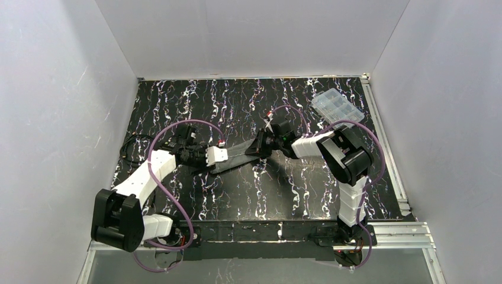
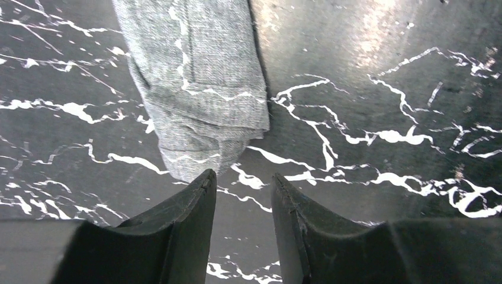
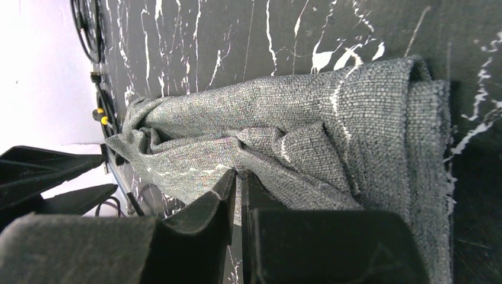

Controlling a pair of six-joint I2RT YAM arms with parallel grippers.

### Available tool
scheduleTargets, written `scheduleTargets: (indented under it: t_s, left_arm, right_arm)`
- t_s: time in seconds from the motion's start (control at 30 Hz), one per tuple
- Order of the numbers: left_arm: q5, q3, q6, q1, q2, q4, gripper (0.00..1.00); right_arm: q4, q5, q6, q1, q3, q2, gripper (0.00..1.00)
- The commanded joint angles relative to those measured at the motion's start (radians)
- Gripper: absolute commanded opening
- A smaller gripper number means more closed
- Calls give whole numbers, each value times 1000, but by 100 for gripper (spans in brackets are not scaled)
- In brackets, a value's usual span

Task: Fold the napkin into a case and place the utensils inside
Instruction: Smooth out the smaller rectangle-folded napkin at the center of the board, then turn over the smaller rectangle-folded napkin at the center of the board.

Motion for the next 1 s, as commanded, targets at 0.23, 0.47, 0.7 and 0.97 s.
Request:
scheduleTargets:
  t_s: [0.23, 0.47, 0.7, 0.97]
  left_arm:
    - [83, -117, 338, -82, -82, 114, 40]
    - [42, -279, 476, -125, -139, 304, 98]
    - [-60, -293, 418, -140, -55, 410, 86]
    - [-106, -192, 415, -139, 108, 298, 63]
  right_arm:
    - [-266, 149, -46, 12, 94, 2, 18]
    - [-267, 146, -37, 21, 93, 14, 17]
    - [-263, 143, -33, 21, 89, 6, 17]
    - [-249, 136, -29, 21, 78, -9, 16]
